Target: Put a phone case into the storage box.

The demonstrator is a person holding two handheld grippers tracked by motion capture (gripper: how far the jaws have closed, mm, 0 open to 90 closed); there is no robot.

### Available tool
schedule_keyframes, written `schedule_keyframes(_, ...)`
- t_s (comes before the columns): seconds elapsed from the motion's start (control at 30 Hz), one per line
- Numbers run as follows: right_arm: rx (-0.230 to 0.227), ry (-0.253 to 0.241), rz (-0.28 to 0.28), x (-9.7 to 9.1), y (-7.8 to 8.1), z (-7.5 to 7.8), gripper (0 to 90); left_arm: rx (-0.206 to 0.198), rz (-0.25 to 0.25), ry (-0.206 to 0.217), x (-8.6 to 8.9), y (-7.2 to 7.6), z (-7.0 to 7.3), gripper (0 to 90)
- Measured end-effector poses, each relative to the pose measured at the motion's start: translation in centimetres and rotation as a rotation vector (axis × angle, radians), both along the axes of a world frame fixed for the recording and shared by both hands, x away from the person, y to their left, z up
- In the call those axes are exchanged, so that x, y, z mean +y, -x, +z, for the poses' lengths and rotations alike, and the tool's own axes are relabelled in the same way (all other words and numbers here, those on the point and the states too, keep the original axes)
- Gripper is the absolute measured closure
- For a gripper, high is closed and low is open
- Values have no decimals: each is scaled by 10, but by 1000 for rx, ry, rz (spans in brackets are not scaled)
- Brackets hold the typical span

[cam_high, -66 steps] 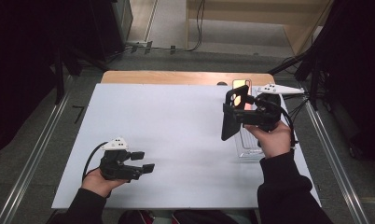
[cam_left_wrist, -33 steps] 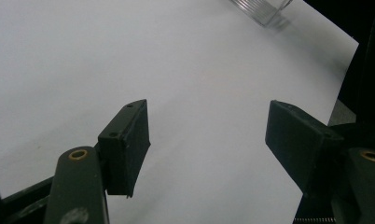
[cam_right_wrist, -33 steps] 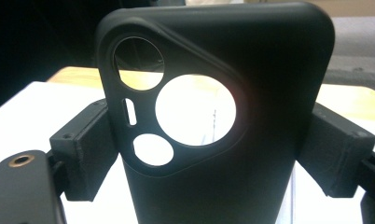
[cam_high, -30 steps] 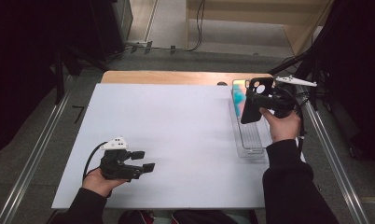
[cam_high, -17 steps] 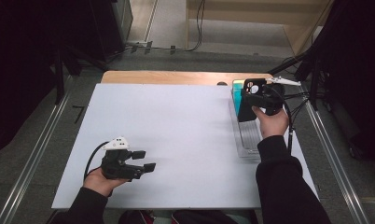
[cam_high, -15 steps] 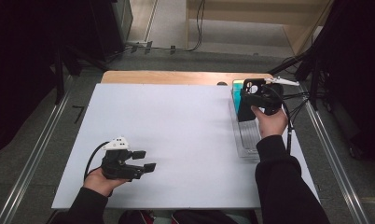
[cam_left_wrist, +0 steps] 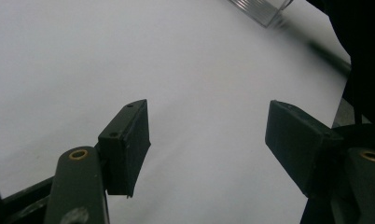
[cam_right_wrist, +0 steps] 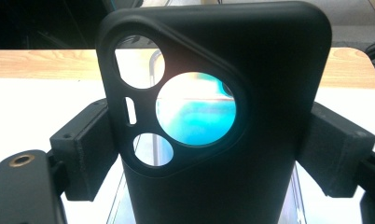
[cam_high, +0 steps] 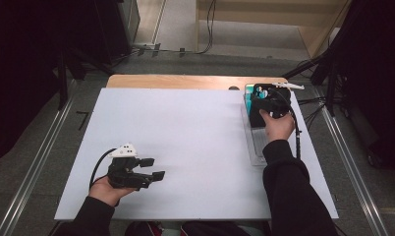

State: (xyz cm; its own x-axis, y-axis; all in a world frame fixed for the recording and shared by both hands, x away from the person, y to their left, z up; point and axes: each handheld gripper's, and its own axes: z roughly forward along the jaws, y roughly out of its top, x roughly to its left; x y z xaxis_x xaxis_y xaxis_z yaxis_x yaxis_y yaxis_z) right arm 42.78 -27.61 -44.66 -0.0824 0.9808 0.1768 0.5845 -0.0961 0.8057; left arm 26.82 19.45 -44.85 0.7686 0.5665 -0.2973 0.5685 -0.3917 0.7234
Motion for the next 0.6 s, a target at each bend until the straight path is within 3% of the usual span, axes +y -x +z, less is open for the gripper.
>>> schedule_keyframes(0.1, -6, 22, -6, 3, -7, 0, 123, -3, -2, 0, 0, 0, 0, 308)
schedule_keyframes(0.6, 0, 37, -36, 7, -33, -2, 123, -14, -7, 8, -2, -1, 0, 308)
